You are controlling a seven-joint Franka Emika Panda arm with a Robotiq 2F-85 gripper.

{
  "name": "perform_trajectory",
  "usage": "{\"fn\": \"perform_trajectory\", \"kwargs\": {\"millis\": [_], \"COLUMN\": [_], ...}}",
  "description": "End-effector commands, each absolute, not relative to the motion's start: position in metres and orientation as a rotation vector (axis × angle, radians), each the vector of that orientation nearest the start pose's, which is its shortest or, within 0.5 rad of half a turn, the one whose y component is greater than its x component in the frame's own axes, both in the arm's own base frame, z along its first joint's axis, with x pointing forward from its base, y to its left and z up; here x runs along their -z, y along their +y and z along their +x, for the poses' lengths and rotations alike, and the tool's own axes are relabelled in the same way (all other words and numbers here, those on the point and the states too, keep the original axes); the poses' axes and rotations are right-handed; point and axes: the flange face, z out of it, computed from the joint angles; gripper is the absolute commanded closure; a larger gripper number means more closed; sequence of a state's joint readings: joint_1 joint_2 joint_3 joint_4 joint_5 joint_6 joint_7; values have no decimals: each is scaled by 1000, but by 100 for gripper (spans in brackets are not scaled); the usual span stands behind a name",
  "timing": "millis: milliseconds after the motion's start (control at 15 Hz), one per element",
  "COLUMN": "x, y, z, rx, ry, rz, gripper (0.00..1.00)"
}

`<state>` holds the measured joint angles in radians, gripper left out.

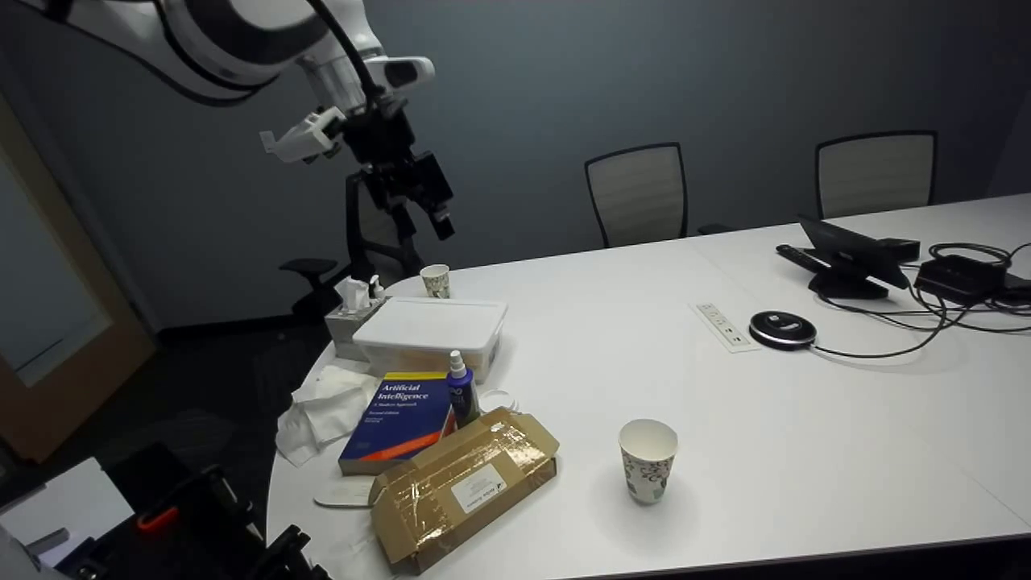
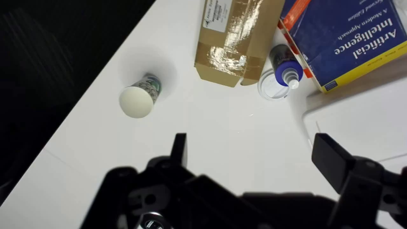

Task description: Open the white lid of the clear lunch box, pick up the blue bottle and put it inside the lunchbox

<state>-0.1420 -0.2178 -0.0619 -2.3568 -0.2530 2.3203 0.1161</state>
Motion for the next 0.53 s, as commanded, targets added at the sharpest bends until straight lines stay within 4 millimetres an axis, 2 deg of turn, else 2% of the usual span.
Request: {"fn": "perform_trajectory", "kwargs": {"millis": [0,67,133,333,467], "x": [-379,-361,-342,-299,-278], "y": [-73,-67,-63,-52,-48], "z": [543,559,572,592,596], "rx": [279,260,228,122,72], "ry": [357,385,408,478,526], "rz": [-3273,-3258,-3246,-3192,-3159], "gripper": [0,8,26,51,65]}}
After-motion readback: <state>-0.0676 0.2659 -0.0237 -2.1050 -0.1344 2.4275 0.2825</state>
